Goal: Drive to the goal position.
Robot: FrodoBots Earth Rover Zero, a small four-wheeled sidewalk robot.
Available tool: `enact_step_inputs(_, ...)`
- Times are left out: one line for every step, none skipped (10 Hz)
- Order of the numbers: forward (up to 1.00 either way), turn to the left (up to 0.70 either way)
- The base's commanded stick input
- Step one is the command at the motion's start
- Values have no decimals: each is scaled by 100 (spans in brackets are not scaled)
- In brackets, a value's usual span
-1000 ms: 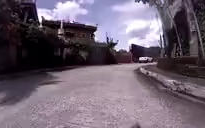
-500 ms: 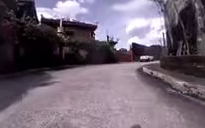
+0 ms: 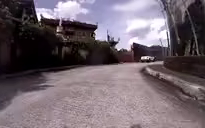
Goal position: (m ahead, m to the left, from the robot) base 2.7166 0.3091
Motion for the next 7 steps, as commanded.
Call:
enact_step_inputs(70,0)
enact_step_inputs(70,0)
enact_step_inputs(70,0)
enact_step_inputs(70,0)
enact_step_inputs(70,0)
enact_step_inputs(70,0)
enact_step_inputs(70,0)
